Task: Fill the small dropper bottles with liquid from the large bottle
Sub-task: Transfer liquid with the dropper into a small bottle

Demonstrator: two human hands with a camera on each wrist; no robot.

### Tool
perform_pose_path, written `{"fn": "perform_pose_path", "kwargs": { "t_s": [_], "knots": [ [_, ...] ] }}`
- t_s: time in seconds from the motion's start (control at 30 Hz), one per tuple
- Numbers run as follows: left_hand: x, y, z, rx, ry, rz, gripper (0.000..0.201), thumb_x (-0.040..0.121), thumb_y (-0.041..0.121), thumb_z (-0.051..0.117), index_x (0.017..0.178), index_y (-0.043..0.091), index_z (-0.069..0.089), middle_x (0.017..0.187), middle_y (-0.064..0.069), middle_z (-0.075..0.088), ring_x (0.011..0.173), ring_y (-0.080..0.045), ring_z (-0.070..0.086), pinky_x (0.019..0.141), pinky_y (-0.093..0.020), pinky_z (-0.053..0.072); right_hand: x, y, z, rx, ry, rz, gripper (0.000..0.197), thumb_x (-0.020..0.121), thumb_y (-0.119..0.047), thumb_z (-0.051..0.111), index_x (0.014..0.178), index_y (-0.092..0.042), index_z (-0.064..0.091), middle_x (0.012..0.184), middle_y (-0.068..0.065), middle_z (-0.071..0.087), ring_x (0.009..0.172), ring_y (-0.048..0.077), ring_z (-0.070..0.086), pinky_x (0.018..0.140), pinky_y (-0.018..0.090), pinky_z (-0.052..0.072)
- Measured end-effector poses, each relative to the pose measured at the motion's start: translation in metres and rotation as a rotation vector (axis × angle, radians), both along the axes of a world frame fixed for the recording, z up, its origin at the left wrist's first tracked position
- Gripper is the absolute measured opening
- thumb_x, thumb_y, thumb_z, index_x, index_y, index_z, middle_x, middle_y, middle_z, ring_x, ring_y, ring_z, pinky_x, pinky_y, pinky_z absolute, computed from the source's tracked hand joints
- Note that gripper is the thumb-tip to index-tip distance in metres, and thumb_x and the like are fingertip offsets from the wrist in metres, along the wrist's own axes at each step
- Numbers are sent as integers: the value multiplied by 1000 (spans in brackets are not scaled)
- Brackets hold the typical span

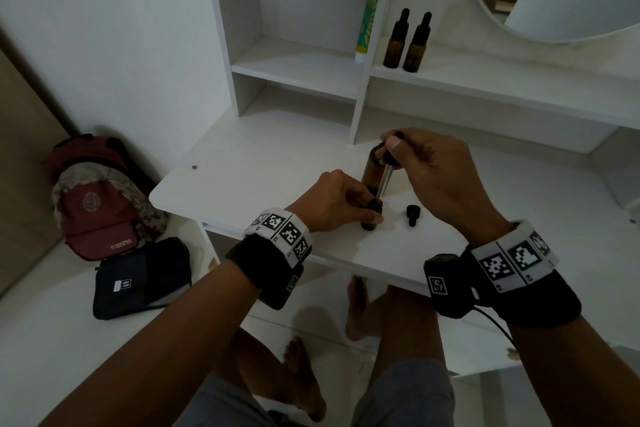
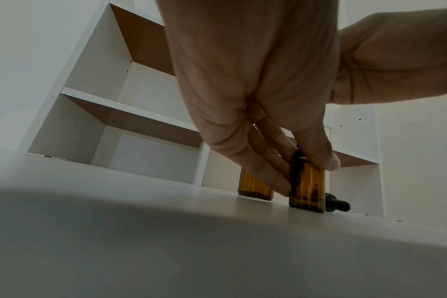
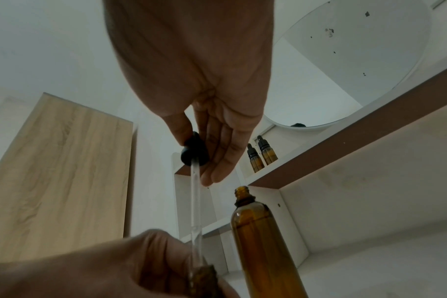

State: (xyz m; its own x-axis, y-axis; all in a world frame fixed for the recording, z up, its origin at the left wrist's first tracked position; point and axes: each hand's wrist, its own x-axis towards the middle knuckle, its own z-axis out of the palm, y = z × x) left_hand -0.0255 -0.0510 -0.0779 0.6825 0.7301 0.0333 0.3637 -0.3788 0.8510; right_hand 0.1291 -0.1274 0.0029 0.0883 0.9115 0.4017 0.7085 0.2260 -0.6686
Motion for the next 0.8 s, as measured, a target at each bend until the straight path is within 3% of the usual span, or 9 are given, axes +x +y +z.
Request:
{"fn": "perform_pose_path", "kwargs": {
  "t_s": [0.07, 0.2, 0.33, 0.67, 0.8],
  "knots": [
    [0, 1, 0, -10, 9, 6, 29, 75, 24, 84, 102, 14, 78, 94, 2, 78, 86, -4, 72, 88, -21, 56, 3, 1, 10, 45, 26, -34, 25, 101, -26, 48, 112, -16, 67, 94, -2, 72, 83, 1, 67, 80, 15, 53],
    [1, 0, 1, -32, 15, 10, 30, 76, 23, 84, 103, 14, 78, 96, 1, 77, 88, -5, 72, 89, -18, 54, 12, 15, 29, 216, 112, -119, 27, 101, -27, 47, 113, -12, 66, 96, 2, 72, 88, 10, 69, 83, 27, 57],
    [1, -1, 1, -39, 14, 9, 30, 76, 23, 84, 103, 14, 78, 96, 1, 77, 88, -5, 72, 88, -17, 54, 19, 29, 38, 321, 122, -146, 33, 101, -30, 46, 110, -7, 67, 93, 2, 71, 84, 9, 69, 80, 26, 58],
    [0, -1, 0, -33, 5, 7, 30, 76, 22, 84, 104, 14, 78, 96, 0, 77, 87, -5, 72, 86, -16, 54, 15, 44, 19, 282, 19, -139, 28, 100, -30, 47, 110, -13, 67, 93, 0, 71, 87, 12, 69, 84, 27, 57],
    [1, 0, -1, -23, 4, 5, 30, 76, 24, 84, 103, 13, 78, 96, -1, 78, 87, -7, 72, 89, -22, 56, 15, 49, 3, 108, -75, -137, 28, 101, -26, 47, 108, -11, 70, 90, -2, 70, 84, 11, 68, 75, 5, 48]
  ]
}}
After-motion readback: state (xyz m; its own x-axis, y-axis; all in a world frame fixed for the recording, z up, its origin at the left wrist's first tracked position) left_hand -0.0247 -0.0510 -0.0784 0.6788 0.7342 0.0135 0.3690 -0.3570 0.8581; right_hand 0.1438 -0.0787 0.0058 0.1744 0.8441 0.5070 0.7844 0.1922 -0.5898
